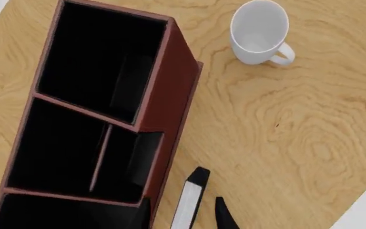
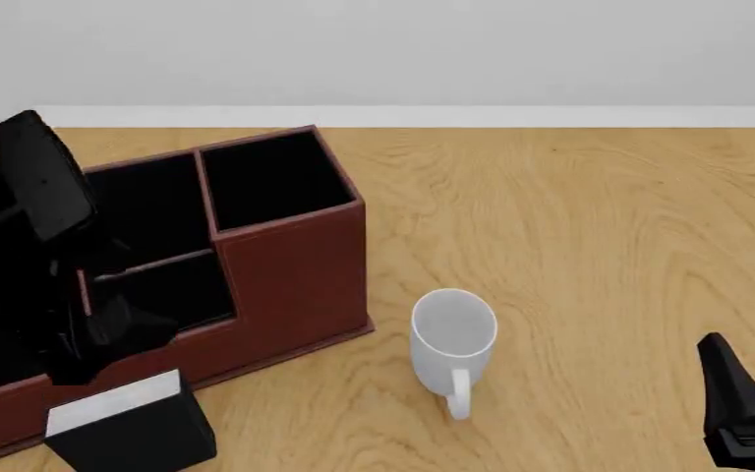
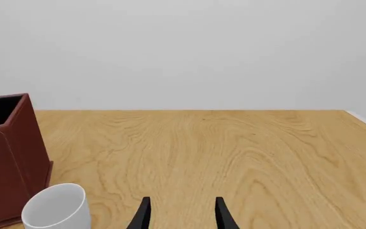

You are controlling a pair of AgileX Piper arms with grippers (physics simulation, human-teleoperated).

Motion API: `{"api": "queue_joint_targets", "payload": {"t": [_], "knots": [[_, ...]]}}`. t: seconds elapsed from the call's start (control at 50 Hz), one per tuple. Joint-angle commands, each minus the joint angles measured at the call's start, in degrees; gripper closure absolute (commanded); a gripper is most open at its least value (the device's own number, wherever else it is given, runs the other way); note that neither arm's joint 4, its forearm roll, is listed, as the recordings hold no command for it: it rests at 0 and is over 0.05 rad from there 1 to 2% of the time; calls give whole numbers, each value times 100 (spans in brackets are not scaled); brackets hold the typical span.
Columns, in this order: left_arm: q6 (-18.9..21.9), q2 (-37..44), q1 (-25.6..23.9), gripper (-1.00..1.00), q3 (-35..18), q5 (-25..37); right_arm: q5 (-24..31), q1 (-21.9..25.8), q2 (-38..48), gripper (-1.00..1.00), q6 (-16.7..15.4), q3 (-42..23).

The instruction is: Pick up the book and place it in the front compartment of the caddy.

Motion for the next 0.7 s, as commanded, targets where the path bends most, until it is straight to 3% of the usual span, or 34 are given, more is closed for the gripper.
{"api": "queue_joint_targets", "payload": {"t": [0.02, 0.04, 0.18, 0.28, 0.42, 0.44, 0.5, 0.7], "knots": [[200, 154, 40, -100, 422, 297, 3, -1, -1, -100, 0, -2], [356, 190, 204, -100, 433, 297, 4, -1, -1, -100, 1, -1], [337, 290, 78, -100, 565, 298, -2, -3, -2, -100, 0, 3], [841, 376, 517, -100, 659, 298, -5, -3, -3, -100, 0, 5], [1224, 446, 855, -100, 639, 298, -4, -4, -2, -100, 1, 7], [1493, 455, 1082, -100, 641, 298, -5, -4, -2, -100, 2, 8], [1751, 476, 1293, -100, 664, 298, -7, -4, -2, -100, 1, 8], [1165, 412, 653, -100, 951, 296, -9, -5, -2, -100, 0, 10]]}}
